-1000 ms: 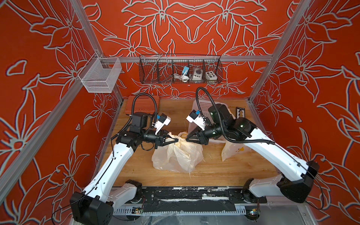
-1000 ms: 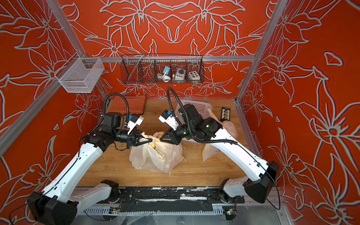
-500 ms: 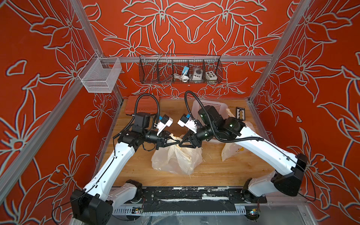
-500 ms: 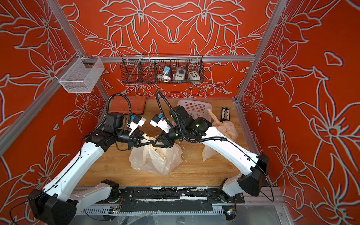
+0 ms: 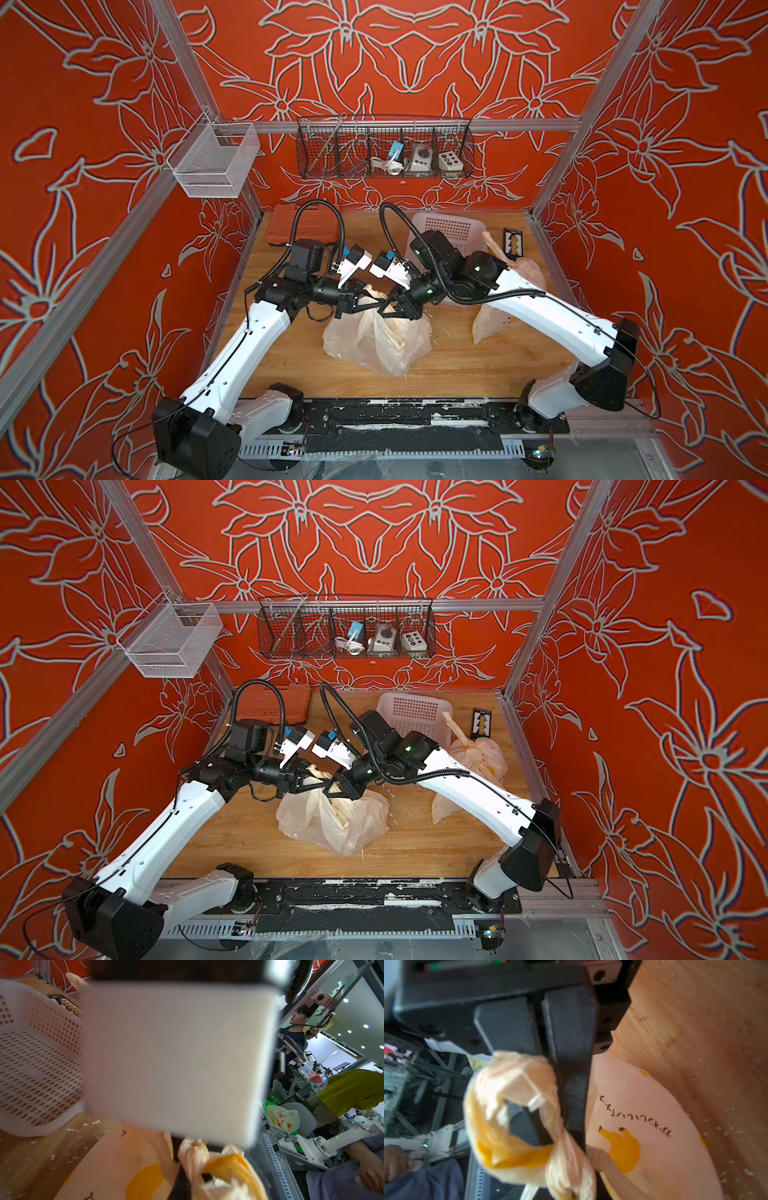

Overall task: Place the peach into a plastic bag & tie a knot
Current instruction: Cross the plastic bag at the center of the board.

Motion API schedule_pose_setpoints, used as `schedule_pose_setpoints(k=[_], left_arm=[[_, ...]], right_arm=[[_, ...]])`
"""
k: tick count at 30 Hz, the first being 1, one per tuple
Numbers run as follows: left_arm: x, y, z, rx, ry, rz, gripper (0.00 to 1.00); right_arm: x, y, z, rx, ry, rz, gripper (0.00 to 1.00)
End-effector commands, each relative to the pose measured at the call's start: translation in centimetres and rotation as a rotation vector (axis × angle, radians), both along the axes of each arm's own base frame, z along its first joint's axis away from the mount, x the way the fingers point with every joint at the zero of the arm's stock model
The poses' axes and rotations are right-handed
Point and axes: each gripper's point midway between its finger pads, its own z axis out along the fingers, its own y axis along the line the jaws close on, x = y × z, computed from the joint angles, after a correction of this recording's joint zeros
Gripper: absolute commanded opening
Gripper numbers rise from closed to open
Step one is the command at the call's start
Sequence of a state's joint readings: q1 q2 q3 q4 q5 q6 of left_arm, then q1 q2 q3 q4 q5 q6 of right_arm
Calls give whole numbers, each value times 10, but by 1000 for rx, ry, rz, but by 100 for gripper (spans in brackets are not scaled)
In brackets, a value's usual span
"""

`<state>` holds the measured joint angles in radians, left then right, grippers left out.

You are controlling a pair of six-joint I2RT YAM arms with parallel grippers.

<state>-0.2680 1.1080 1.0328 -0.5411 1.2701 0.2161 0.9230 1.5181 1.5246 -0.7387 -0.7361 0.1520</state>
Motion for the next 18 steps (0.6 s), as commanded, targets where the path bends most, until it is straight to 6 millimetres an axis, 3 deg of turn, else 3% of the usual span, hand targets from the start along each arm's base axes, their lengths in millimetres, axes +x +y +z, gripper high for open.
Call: schedule_pose_setpoints(k=[1,3,7,10,18], left_arm=[[-4,-3,14,-28,-9,-11,0],[-5,-1,10,-12,4,10,0],[1,7,0,14,54,75,23],[-3,12,-11,29,78,107,35],[-10,20,-28,38,31,158,38]], right_arm=[[18,7,-9,-17,-96,-65,1],[22,1,-11,-18,-116,-88,0],[31,-10,-16,-45,-154,-127,0],[31,-12,-18,-46,-161,-135,0],[37,-16,-6,-26,-212,-153,0]])
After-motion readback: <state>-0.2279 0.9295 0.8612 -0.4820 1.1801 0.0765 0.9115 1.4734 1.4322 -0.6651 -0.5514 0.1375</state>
